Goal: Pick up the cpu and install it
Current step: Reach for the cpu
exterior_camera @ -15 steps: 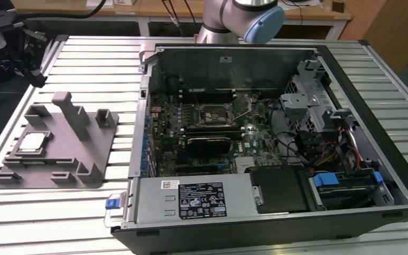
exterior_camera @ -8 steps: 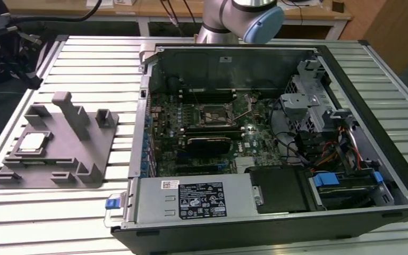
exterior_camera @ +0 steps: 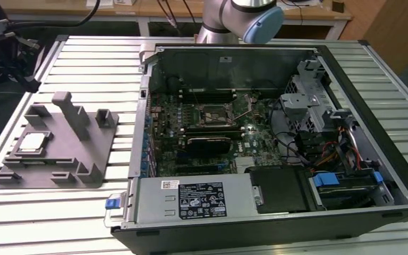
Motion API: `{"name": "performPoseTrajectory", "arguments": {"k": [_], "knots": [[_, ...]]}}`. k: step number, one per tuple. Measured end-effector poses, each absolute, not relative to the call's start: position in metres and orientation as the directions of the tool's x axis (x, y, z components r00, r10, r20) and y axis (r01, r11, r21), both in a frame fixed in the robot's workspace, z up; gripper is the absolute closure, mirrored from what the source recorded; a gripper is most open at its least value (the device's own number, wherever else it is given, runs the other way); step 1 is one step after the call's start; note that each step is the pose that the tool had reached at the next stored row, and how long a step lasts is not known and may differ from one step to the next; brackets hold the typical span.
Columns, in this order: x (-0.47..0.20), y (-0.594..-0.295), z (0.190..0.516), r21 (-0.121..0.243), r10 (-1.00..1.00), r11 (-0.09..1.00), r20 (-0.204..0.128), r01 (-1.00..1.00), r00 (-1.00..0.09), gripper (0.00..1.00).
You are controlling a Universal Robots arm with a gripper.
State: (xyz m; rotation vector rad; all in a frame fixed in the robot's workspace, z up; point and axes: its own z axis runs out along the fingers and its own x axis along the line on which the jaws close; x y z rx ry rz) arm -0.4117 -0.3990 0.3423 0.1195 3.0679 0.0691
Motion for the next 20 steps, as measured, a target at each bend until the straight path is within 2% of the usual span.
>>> {"name": "performPoseTrajectory", "arguments": {"k": [20], "knots": [[-0.433, -0.399, 0.32, 0.048, 0.079, 0.996, -0.069, 0.076, -0.994, 0.89]]}}
